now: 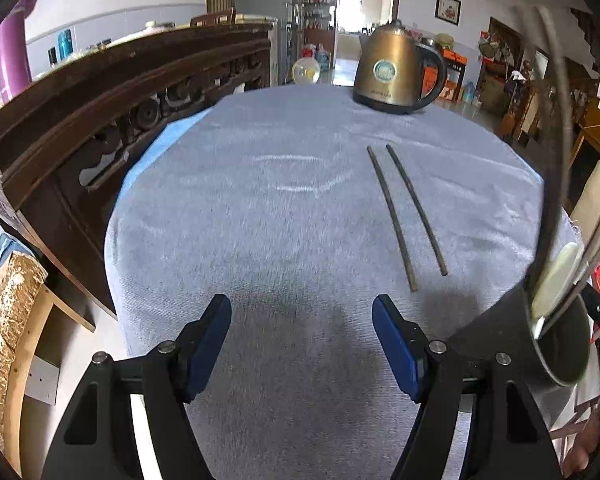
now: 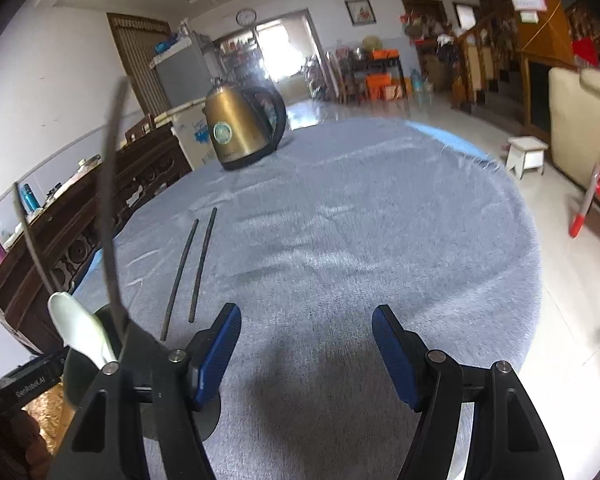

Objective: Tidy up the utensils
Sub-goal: 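Move both tools back to the two remaining dark chopsticks on the cloth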

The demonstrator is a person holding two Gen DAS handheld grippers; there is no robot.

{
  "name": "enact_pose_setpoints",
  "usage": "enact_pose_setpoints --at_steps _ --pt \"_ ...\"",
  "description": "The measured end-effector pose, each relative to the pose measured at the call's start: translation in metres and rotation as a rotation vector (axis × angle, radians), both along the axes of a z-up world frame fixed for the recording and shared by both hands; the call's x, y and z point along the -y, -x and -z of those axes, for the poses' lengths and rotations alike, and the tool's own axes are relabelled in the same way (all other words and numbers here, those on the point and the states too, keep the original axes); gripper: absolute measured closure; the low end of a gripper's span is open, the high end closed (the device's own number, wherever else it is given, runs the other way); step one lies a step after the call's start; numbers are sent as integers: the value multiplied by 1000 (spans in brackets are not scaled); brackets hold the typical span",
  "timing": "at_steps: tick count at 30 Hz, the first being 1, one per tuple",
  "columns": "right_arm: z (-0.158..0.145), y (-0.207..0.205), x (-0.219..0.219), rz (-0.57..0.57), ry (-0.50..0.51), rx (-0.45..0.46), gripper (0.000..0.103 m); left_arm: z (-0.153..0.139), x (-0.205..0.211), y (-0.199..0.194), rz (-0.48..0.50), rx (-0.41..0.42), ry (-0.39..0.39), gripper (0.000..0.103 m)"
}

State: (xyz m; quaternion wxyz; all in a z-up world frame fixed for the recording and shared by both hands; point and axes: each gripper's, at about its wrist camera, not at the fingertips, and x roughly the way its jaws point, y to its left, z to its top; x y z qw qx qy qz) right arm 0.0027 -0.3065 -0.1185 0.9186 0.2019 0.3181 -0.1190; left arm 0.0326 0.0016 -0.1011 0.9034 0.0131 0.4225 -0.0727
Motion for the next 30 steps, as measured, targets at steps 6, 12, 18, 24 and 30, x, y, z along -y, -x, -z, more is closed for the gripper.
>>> enact_pose_setpoints --at_steps 6,12,18,24,30 --pt "8 -39 29 -61 -82 -70 31 4 -9 -28 -22 -60 11 29" --pt "10 -103 30 -195 -69 -128 33 -3 -6 -69 -28 -88 7 29" --pt "7 -179 25 -316 -71 -156 35 1 4 -118 -28 -144 -2 29" --pt "3 -257 15 -389 -105 -209 41 6 7 -148 -48 -194 20 29" --pt "10 -324 -20 -485 -107 -324 57 6 8 -172 -67 -210 21 29"
